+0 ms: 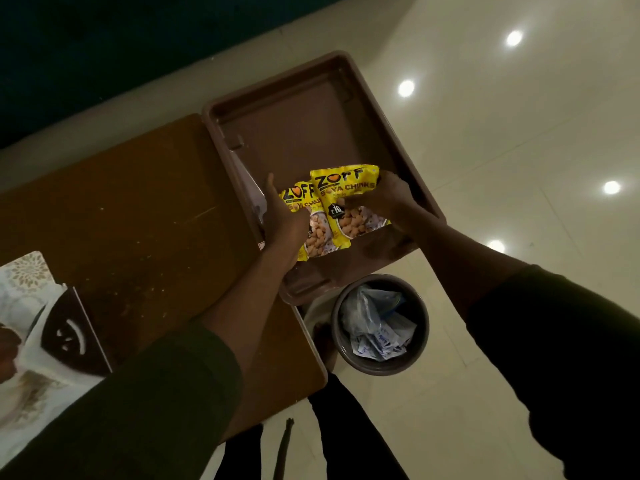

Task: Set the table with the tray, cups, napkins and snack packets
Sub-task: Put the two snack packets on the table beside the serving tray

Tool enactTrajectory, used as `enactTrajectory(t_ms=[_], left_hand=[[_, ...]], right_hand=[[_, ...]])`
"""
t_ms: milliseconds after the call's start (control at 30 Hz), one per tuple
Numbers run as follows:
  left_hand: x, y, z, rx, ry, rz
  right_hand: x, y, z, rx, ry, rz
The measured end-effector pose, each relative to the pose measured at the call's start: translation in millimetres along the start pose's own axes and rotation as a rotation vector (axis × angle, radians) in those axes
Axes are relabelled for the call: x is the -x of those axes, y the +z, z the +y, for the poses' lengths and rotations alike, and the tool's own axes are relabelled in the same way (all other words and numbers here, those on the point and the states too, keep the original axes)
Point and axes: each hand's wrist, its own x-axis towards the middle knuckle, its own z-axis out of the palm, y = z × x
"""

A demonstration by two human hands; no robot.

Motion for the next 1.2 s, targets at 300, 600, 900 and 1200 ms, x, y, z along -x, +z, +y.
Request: enactTrajectory(t_ms=[300, 600, 900, 1200], left_hand=[[-0.6, -15.0, 4.6, -0.056, 0.055, -0.012], [-5.8, -83.9, 25.4, 0.334, 0.043, 0.162], [25.0, -240.1, 9.0, 0.329, 0.173, 0.245], [40.1, -425.4, -75.8, 0.119, 0.222, 0.488]], right_hand=[[13.4, -0.6, 0.4, -0.272, -0.109, -0.061], [48.8, -1.8, -51.2, -0.534, -0.274, -0.086], [114.7, 67.3, -161.6, -0.539, -0.423, -0.122], [187.7, 214.0, -262.9, -0.410, -0.515, -0.225]])
